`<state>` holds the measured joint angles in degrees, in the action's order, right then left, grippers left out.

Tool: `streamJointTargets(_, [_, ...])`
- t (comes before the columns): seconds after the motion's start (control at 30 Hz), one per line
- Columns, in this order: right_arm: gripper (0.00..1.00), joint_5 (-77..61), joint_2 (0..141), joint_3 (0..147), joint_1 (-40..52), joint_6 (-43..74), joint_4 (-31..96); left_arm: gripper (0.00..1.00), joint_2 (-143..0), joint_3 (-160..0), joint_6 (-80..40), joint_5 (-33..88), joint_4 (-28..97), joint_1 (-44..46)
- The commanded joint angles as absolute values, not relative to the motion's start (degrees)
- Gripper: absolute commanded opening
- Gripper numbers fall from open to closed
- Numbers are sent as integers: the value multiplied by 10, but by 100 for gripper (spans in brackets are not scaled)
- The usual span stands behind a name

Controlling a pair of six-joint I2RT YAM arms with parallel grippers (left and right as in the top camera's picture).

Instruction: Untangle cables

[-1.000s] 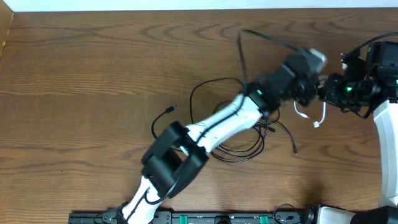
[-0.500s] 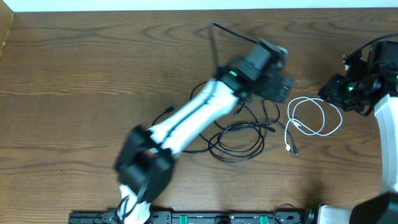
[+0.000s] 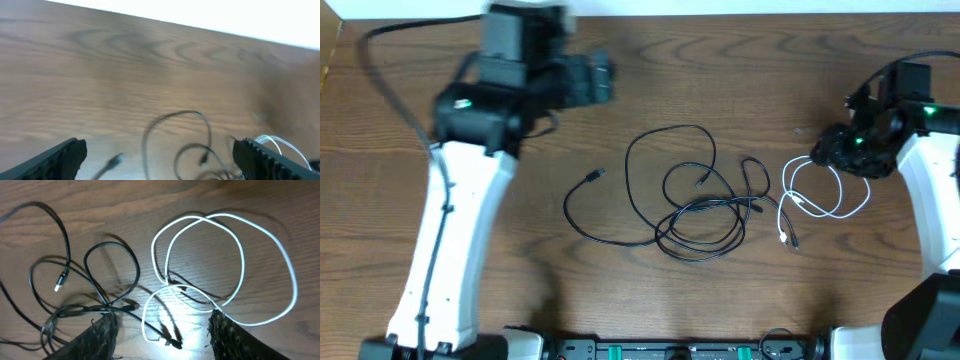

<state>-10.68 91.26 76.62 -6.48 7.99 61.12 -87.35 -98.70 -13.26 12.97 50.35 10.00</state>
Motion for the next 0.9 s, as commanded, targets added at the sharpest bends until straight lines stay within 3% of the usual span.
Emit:
streamJointTargets(0.0, [59, -62, 914, 762, -24, 95, 611, 98, -858, -987, -123, 122, 520, 30])
streamJointTargets(0.5, [57, -46, 988, 759, 5, 117, 630, 98, -861, -987, -113, 122, 527, -22])
streamJointTargets(0.87, [48, -57, 1084, 759, 14, 189, 613, 98, -861, -987, -109, 122, 527, -22])
